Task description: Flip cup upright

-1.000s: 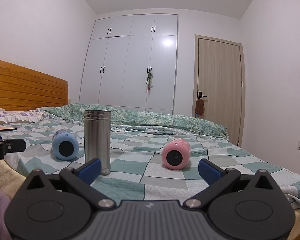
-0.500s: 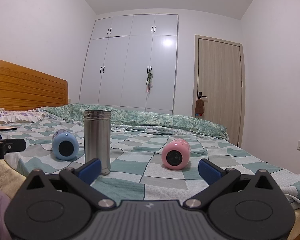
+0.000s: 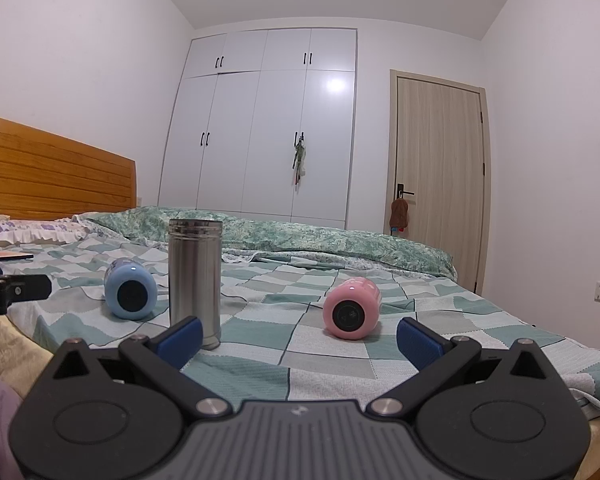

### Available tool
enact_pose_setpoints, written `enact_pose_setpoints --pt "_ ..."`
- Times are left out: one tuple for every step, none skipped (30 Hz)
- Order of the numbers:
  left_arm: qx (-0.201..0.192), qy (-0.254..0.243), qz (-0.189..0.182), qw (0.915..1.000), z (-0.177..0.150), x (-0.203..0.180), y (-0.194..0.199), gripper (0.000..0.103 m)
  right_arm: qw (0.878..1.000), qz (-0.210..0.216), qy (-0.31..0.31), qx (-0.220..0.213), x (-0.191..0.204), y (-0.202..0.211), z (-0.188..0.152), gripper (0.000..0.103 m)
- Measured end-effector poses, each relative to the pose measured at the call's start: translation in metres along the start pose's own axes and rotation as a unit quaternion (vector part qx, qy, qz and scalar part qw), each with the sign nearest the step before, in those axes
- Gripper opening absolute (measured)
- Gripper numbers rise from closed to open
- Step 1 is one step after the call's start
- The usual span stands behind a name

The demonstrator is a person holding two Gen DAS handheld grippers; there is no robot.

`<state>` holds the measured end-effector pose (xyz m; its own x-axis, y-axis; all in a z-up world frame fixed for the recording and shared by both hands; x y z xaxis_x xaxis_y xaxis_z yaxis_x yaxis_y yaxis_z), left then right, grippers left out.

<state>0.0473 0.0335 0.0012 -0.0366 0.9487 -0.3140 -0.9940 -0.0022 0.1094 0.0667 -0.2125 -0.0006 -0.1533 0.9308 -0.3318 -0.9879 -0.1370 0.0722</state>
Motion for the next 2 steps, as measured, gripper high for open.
enact_pose_setpoints --pt "0.001 -0.001 0.0 1.0 -0.0003 -0.0007 -0.0005 0.103 1.0 0.0 0.0 0.0 0.0 0.0001 0.0 0.103" --pt "0.001 -0.001 0.002 1.0 -0.0003 -0.0007 0.0 0.103 1.0 0.0 0.0 0.0 0.0001 0.0002 0.0002 0.103"
Point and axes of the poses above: each gripper's, at about its wrist camera, not at the fingertips, and y roughly against the way its jaws point, x to its left, z to its top, the point moved 5 cm from there along -y, roughly the way its jaws point, and after that the axes turned 15 degrees about y, right-handed, at the moved point
